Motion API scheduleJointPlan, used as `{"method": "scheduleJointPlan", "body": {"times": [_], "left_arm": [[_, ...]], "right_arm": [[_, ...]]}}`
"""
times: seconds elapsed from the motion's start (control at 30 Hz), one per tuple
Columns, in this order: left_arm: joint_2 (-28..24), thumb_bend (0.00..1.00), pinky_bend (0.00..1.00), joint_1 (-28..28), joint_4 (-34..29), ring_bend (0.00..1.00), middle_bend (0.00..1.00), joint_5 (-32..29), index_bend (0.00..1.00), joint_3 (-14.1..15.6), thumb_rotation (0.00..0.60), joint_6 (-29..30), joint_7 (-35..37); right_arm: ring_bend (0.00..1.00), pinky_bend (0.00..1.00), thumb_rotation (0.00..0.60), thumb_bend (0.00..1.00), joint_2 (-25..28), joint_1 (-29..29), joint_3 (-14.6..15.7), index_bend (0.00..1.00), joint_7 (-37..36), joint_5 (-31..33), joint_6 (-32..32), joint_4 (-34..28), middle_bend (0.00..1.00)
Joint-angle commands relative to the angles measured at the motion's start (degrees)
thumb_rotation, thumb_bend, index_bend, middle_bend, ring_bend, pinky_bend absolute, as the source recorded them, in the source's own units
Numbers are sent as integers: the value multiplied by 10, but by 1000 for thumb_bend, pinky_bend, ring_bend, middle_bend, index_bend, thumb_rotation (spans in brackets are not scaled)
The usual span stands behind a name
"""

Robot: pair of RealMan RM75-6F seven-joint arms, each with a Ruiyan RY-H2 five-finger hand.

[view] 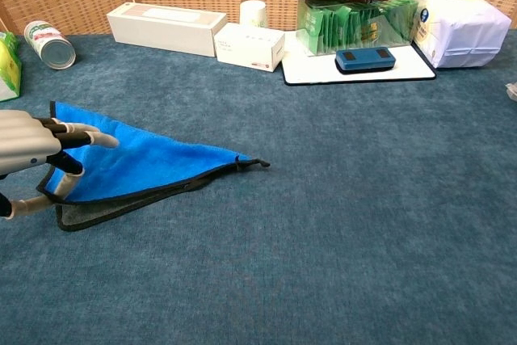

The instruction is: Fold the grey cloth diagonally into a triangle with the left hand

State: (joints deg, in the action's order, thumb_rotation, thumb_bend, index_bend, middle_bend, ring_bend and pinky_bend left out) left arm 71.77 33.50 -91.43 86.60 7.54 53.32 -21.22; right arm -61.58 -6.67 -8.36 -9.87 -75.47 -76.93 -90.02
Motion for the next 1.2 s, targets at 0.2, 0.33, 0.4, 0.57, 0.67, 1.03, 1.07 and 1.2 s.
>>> {"method": "scheduleJointPlan", "body": {"times": [0.2, 0.33, 0.4, 0.57, 0.67, 1.03, 1.07, 1.2], "left_arm": [[-10, 558, 116, -1, -6, 0, 0, 0, 111, 4, 600, -10, 11], [-7, 457, 109, -3, -4, 0, 0, 2, 5, 1, 600, -6, 22], [-5, 402, 109, -5, 0, 0, 0, 10, 0, -1, 600, 3, 33], [-2, 377, 109, -15, 15, 0, 0, 36, 0, -5, 600, 40, 69], [-4, 378, 107, -22, 22, 0, 0, 36, 0, -13, 600, 60, 85], [-5, 377, 53, -87, 28, 0, 0, -25, 8, -55, 600, 162, 105], [-6, 378, 49, -96, 24, 0, 0, -28, 26, -57, 600, 176, 108], [-11, 378, 43, -122, 12, 0, 0, -34, 76, -58, 600, 210, 112]], "right_arm": [[0, 0, 600, 0, -1, -1, 1, 0, 2, 0, 1, -1, 0], [0, 0, 600, 0, -1, 0, 0, 0, 3, 0, 0, -2, 0], [0, 0, 600, 0, 0, 0, 0, 0, 2, 0, 0, -2, 0], [0, 0, 600, 0, -1, -1, 1, 0, 4, -1, 0, -2, 0], [0, 0, 600, 0, -2, -1, 2, 0, 6, -1, 1, -2, 0], [0, 0, 600, 0, -4, 0, 4, 0, 17, -9, -8, -7, 0], [0, 0, 600, 0, -4, 1, 4, 0, 20, -11, -10, -8, 0], [0, 0, 600, 0, -5, 2, 4, 0, 30, -16, -20, -11, 0]]}}
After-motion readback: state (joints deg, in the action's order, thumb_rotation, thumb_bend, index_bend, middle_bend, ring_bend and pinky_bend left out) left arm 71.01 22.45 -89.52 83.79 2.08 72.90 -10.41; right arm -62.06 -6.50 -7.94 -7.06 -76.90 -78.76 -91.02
